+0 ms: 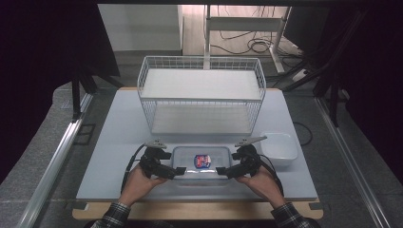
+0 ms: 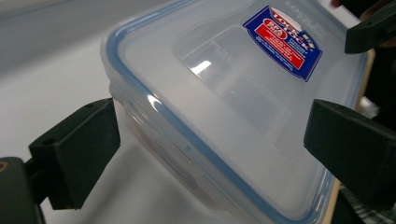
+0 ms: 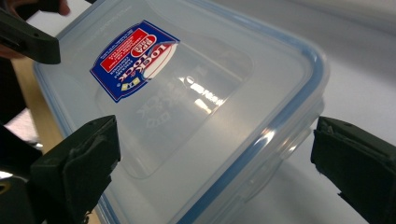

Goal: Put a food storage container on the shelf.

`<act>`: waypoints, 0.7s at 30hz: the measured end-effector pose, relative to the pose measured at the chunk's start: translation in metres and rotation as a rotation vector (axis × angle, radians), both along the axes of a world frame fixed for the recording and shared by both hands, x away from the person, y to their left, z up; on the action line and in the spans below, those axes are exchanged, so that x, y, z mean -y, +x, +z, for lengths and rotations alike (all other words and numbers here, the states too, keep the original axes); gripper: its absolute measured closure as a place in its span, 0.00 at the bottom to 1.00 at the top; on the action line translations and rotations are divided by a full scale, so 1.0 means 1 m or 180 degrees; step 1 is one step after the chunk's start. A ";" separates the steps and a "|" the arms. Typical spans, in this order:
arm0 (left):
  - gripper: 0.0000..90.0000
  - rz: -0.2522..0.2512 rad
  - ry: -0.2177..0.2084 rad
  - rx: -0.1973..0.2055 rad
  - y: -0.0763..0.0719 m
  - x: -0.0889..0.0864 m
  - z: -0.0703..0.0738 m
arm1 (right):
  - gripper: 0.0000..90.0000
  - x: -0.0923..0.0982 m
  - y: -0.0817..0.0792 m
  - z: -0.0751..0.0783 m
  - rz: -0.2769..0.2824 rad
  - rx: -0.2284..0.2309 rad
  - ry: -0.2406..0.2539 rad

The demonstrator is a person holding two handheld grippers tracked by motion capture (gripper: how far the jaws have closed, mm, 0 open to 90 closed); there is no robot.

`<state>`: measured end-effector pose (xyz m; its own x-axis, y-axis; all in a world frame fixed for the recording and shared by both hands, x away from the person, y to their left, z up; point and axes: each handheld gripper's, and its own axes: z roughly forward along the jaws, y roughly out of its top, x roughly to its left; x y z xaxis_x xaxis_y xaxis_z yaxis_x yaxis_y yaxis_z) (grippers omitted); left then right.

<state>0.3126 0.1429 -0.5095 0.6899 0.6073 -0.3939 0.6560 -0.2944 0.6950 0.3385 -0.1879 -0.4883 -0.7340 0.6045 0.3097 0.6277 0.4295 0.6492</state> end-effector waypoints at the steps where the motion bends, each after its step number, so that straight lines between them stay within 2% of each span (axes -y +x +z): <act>1: 0.04 0.0000 0.0000 0.0000 0.000 0.000 0.000 | 0.01 0.001 0.001 -0.002 0.0020 -0.0090 0.0039; 2: 0.04 -0.0028 -0.0057 -0.0062 0.001 0.000 -0.002 | 0.01 0.001 0.001 -0.002 0.0020 -0.0090 0.0039; 3: 0.05 -0.0077 -0.0122 -0.0114 0.001 0.001 -0.006 | 0.02 0.001 0.001 -0.004 0.0043 -0.0168 0.0074; 5: 0.00 -0.0060 -0.0125 -0.0172 0.001 0.004 -0.007 | 0.01 -0.001 0.001 -0.009 0.0054 -0.0278 0.0153; 8: 0.03 -0.0071 -0.0099 -0.0198 -0.002 0.003 -0.005 | 0.03 -0.001 0.000 -0.007 0.0040 -0.0265 0.0115; 11: 0.10 -0.0063 -0.0153 -0.0267 -0.007 -0.002 -0.004 | 0.09 0.004 -0.002 -0.004 0.0025 -0.0299 0.0133; 13: 0.20 -0.0046 -0.0264 -0.0304 -0.013 -0.009 -0.004 | 0.15 0.008 -0.007 -0.002 0.0018 -0.0351 0.0153; 19: 0.30 -0.0086 -0.0257 -0.0271 -0.022 -0.013 -0.002 | 0.24 0.015 -0.017 0.001 0.0072 -0.0349 0.0171; 21: 0.42 -0.0045 -0.0367 -0.0306 -0.025 -0.019 0.000 | 0.37 0.022 -0.020 0.005 0.0029 -0.0328 0.0261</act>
<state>0.2874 0.1618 -0.5097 0.6538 0.5449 -0.5250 0.7174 -0.2260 0.6590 0.3183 -0.2095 -0.4834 -0.7010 0.5676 0.4318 0.6892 0.3837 0.6146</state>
